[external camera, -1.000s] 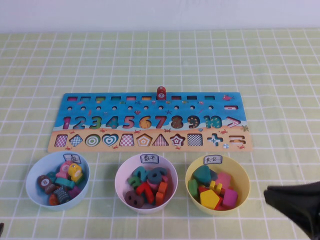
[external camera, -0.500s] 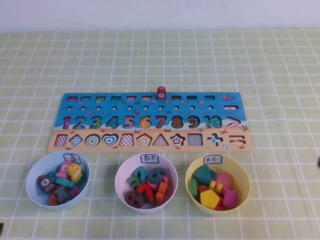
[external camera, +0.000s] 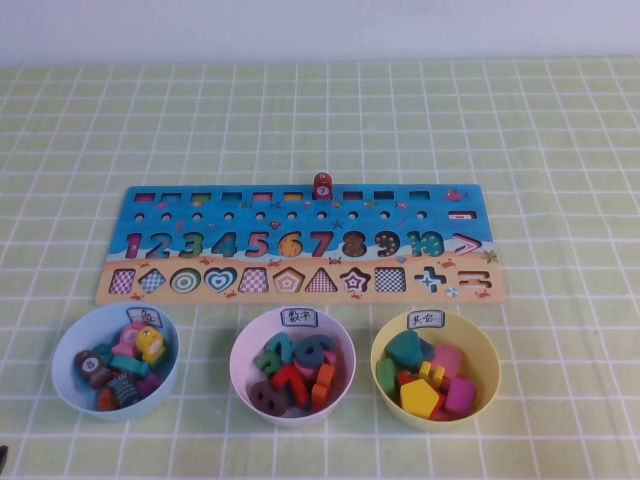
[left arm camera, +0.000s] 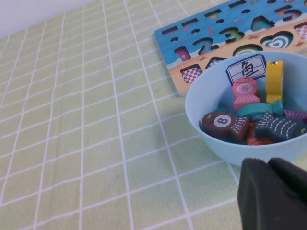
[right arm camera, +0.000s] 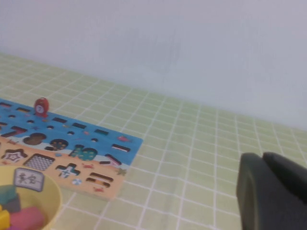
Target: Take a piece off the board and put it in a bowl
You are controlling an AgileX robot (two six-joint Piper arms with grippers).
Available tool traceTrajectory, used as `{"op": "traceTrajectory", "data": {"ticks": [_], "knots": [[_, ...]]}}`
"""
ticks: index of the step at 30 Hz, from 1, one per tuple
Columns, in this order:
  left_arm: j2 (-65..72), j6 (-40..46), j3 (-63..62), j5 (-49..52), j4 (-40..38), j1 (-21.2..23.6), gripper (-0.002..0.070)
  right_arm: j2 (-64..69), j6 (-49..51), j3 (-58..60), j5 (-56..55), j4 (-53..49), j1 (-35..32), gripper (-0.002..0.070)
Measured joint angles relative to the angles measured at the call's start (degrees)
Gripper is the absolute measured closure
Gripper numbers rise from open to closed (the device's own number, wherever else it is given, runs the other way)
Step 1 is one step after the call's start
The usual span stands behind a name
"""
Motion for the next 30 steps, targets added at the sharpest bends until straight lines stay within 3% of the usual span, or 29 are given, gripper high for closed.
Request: {"op": "traceTrajectory", "data": {"ticks": [5,16,22,24,30], "knots": [[0.0,0.0,0.0,0.0,0.0,0.0,0.068,-1.9,0.0,2.9,0.4,2.2,-3.7,0.0693],[0.0,0.0,0.0,0.1,0.0,0.0,0.068,-1.9,1.5,6.1,-1.5,2.9,-4.1,0.0693],[0.0,0.0,0.0,0.1,0.0,0.0,0.068,-2.0,29.0,6.3,2.9,-20.8,-4.1,0.0692],[0.0,0.0,0.0,0.1,0.0,0.0,0.068,-2.0,35.5,6.3,4.9,-23.9,-4.1,0.0693],[0.0,0.0,0.0,0.1,0.0,0.0,0.068,-2.0,42.9,6.3,10.0,-26.1,-4.1,0.0693]]}}
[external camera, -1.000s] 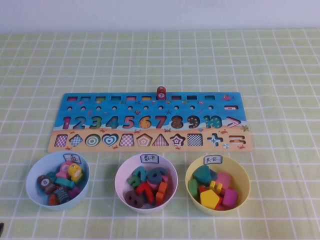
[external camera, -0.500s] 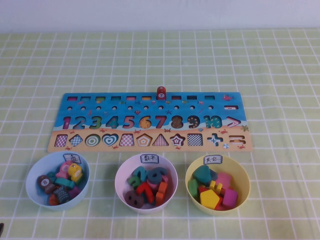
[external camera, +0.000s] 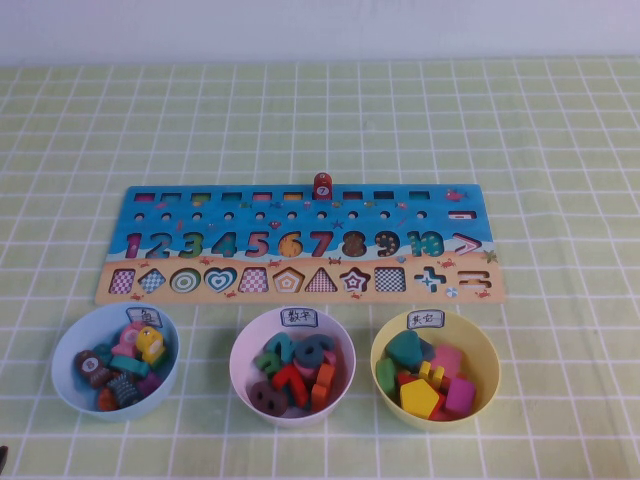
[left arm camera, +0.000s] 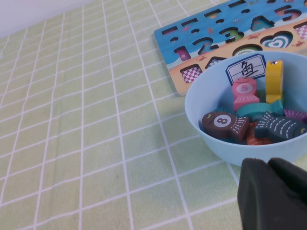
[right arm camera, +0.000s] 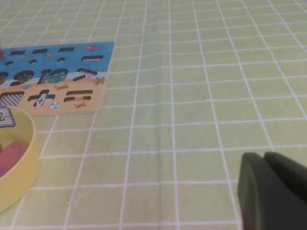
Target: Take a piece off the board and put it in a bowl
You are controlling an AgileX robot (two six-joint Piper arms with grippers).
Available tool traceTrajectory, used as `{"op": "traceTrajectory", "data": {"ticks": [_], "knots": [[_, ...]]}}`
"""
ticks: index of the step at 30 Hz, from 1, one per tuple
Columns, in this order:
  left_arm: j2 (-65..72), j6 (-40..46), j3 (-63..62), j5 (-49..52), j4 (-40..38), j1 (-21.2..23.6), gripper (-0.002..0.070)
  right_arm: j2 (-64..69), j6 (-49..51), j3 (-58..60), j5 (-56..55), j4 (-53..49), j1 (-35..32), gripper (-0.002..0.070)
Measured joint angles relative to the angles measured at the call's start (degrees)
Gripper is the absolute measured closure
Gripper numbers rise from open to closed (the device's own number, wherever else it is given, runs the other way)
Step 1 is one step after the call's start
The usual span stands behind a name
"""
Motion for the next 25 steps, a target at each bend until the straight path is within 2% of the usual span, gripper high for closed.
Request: {"op": "traceTrajectory", "data": {"ticks": [25], "knots": [[0.0,0.0,0.0,0.0,0.0,0.0,0.068,0.0,2.6,0.0,0.4,-0.5,0.0,0.0694]]}}
